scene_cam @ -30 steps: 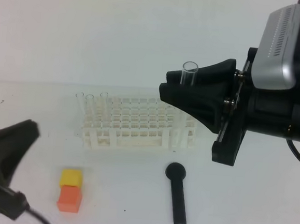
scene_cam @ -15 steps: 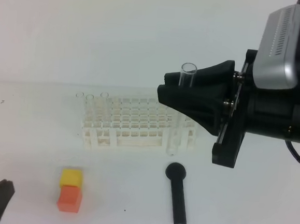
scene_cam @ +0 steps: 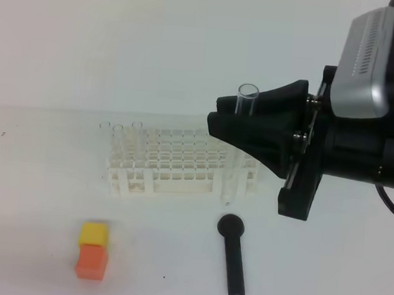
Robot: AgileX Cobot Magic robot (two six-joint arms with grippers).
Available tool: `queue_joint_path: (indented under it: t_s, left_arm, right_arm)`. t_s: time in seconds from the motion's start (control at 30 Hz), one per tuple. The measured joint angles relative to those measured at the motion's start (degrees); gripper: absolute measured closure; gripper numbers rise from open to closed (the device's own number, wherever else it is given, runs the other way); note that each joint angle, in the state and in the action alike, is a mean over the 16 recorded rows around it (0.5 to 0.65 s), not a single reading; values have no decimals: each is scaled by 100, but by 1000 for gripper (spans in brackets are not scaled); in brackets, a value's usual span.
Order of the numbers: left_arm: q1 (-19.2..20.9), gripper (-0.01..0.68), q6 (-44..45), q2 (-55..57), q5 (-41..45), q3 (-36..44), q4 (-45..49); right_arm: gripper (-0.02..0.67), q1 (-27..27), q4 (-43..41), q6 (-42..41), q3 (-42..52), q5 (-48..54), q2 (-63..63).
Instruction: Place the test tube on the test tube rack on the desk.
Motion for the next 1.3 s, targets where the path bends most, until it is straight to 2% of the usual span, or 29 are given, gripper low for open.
queue_joint_path:
  t_s: [0.43, 0.87, 1.07, 1.2, 1.3]
  left_arm:
    - [0, 674, 0, -150, -326, -64, 290]
    - [11, 674, -1, -149, -323, -42, 208]
    - [141, 674, -81, -141, -283, -53, 295]
    - [334, 674, -465, -136, -77, -42, 825]
    - [516, 674, -1230, -131, 305, -31, 1664]
  right_arm:
    - [529, 0, 6, 0, 0, -602, 5]
    - [529, 0, -12, 1, 0, -640, 10]
    - [529, 0, -292, 91, 23, -676, 14]
    - [529, 0, -786, 425, 57, -810, 37]
    - [529, 0, -1358, 989, 84, -1069, 72]
